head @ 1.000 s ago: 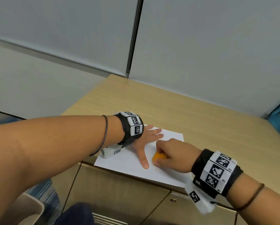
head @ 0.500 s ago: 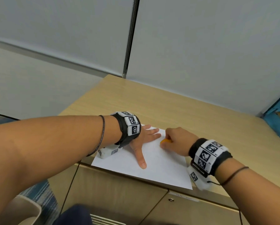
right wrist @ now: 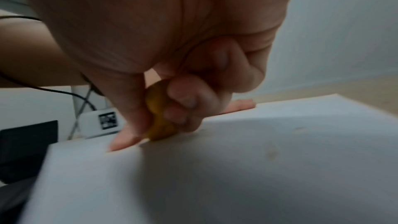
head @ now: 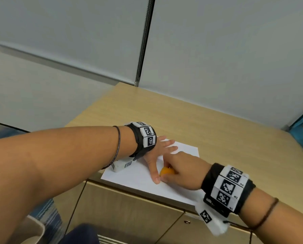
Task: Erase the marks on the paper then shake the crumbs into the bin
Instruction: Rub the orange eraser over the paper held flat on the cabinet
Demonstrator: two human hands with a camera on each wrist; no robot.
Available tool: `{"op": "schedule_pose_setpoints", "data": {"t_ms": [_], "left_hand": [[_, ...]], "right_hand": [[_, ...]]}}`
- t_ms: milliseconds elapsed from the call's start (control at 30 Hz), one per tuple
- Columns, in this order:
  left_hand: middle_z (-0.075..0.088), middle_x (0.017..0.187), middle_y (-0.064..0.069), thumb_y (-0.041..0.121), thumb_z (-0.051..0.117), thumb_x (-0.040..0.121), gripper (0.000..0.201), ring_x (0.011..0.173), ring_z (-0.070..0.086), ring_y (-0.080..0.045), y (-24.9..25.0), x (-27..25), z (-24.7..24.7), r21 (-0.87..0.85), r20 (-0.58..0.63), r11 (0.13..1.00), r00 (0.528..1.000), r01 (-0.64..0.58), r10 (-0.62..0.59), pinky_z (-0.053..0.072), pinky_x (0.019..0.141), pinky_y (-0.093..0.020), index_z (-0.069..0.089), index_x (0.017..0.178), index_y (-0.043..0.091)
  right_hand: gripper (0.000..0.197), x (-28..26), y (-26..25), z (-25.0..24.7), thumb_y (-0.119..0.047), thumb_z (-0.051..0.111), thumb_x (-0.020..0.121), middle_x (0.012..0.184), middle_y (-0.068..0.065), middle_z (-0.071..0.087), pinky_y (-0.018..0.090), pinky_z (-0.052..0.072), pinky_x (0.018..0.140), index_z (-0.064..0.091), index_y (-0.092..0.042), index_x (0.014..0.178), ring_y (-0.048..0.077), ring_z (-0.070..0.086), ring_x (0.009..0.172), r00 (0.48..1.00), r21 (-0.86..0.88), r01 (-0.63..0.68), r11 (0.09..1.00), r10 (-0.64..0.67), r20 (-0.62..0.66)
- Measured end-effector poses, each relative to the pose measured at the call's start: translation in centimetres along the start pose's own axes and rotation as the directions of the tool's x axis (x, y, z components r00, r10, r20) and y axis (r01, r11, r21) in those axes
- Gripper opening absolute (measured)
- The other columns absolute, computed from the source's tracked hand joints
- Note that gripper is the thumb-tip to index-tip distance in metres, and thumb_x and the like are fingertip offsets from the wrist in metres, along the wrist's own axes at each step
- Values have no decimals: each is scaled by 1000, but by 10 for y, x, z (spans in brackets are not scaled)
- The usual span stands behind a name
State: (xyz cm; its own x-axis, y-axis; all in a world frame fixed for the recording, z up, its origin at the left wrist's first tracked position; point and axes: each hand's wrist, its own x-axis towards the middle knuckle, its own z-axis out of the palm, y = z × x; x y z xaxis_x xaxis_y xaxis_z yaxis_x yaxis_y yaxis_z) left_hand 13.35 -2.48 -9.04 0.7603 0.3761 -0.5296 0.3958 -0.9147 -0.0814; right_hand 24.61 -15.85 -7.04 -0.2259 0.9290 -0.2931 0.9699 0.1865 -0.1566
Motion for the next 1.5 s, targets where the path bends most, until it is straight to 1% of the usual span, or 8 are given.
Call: {"op": "schedule_pose_setpoints", "data": {"t_ms": [167,333,500,833,1000,1167,1300,1500], "left_hand": [[-31,162,5,82,70,63,141,151,-24,-26,1,1,2,-7,-9,1000,1000,-2,1,-3,117,-63,-24,155,32],[-31,163,6,84,71,58,145,151,-24,-27,-2,5,4,-6,-19,1000,1000,-2,2,-3,117,-64,-24,155,32],[-31,162,7,82,70,62,141,151,-23,-25,0,3,3,-21,-28,1000,1000,9,-10,-4,117,-62,-24,155,33],[-31,163,5,80,71,64,139,152,-22,-26,1,1,2,-26,-29,1000,1000,6,-6,-4,118,-60,-23,156,31],[-30,163,5,82,71,61,143,152,-21,-27,0,3,1,3,-26,1000,1000,1,0,-3,117,-62,-24,155,30],[-33,162,7,85,69,59,144,151,-23,-26,-2,5,3,-10,-21,1000,1000,7,-7,-3,116,-64,-26,153,35],[-33,162,8,83,72,57,145,151,-24,-26,-2,3,2,-21,-16,1000,1000,15,-15,-3,117,-63,-25,154,35],[-35,159,12,81,73,60,142,149,-26,-23,0,1,2,-44,-29,999,1000,4,-5,-3,116,-67,-25,153,38]], "right_hand": [[25,17,50,-19,-46,56,91,88,-1,60,36,49,73,51,-22,90,22,59,82,960,-55,-267,962,260,-107],[29,1,4,4,-48,56,91,92,-5,59,38,52,77,48,-23,103,17,56,82,1000,-37,2,999,-2,1],[25,19,49,-22,-46,54,91,90,0,60,36,49,73,52,-21,93,24,60,85,961,-88,-270,959,263,-91],[25,17,50,-20,-47,52,92,92,0,58,35,48,72,48,-23,95,25,59,85,965,-120,-255,959,245,-92],[25,0,7,4,-46,58,93,81,-10,52,29,40,64,47,-25,97,17,53,77,999,-9,38,999,-38,15],[24,23,47,-18,-41,52,93,98,3,61,35,48,74,52,-20,104,24,59,88,970,-99,-224,970,212,-115],[34,16,9,3,-40,57,88,96,-2,63,37,53,78,49,-25,118,18,60,85,997,23,77,997,-77,-31],[37,30,43,-15,-42,51,89,98,2,61,34,47,74,54,-17,115,22,57,86,971,-88,-212,973,199,-134]]}}
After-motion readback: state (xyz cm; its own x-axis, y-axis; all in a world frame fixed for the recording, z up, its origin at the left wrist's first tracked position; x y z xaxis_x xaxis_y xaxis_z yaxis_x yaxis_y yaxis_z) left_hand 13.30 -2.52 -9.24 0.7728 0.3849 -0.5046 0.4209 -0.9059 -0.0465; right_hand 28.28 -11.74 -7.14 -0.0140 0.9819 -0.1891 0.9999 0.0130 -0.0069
